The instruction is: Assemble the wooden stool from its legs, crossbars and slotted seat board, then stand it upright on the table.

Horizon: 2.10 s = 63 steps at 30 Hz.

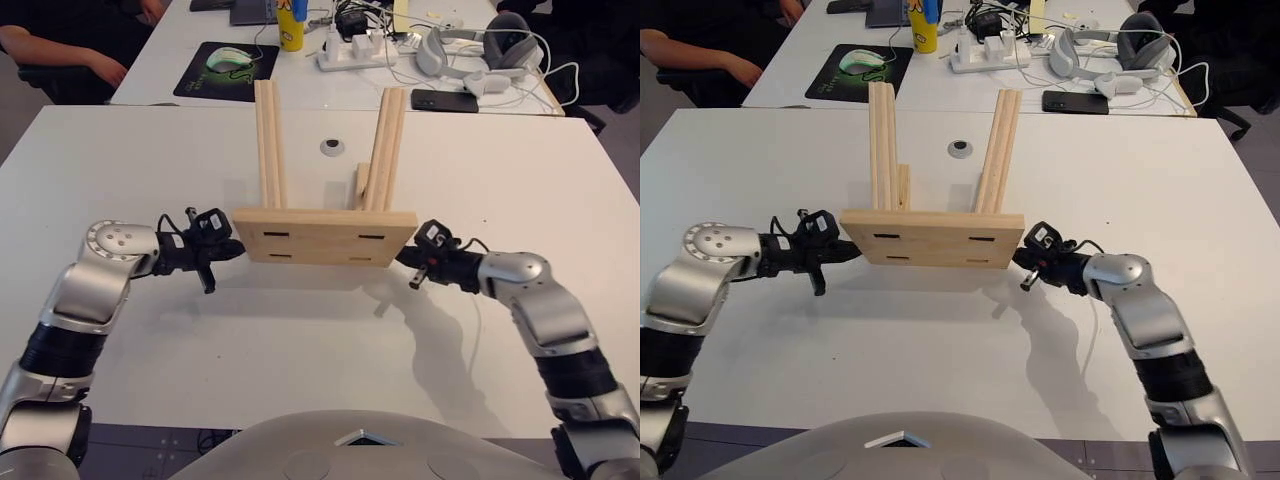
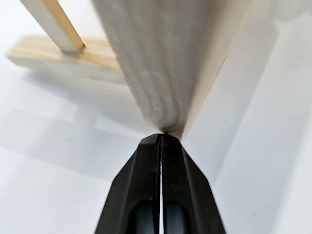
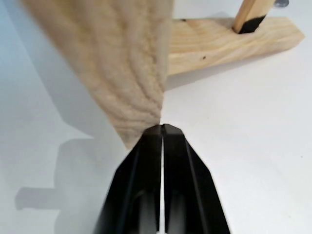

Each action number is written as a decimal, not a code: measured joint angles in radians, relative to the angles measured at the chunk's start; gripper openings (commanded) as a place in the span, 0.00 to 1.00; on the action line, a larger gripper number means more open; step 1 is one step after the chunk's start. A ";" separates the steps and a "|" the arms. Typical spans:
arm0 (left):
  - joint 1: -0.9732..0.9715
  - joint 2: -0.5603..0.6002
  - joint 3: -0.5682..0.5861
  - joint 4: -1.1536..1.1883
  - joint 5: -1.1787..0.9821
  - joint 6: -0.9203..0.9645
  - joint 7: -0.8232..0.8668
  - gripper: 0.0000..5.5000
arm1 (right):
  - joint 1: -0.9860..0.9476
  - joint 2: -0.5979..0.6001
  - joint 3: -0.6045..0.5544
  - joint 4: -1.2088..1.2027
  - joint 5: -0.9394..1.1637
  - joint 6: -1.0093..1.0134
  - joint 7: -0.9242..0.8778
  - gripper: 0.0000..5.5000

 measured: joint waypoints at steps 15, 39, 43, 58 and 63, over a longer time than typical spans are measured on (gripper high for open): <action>-0.130 0.024 0.162 -0.138 -0.187 0.232 0.036 0.00 | -0.096 -0.079 -0.127 -0.108 0.131 0.163 0.008 0.00; -0.311 0.056 0.185 -0.018 -0.213 0.214 0.047 0.00 | -0.370 -0.172 -0.150 -0.035 0.197 0.158 0.067 0.00; -0.360 0.042 0.165 0.013 -0.210 0.198 0.054 0.00 | -0.420 -0.179 -0.135 0.014 0.179 0.132 0.071 0.00; -0.542 -0.015 0.002 0.292 -0.052 -0.022 0.046 0.00 | -0.568 -0.140 -0.009 0.261 0.037 -0.068 0.106 0.00; -0.461 0.015 0.003 0.238 -0.039 -0.073 0.036 0.00 | -0.476 -0.142 -0.029 0.148 0.061 -0.069 0.108 0.00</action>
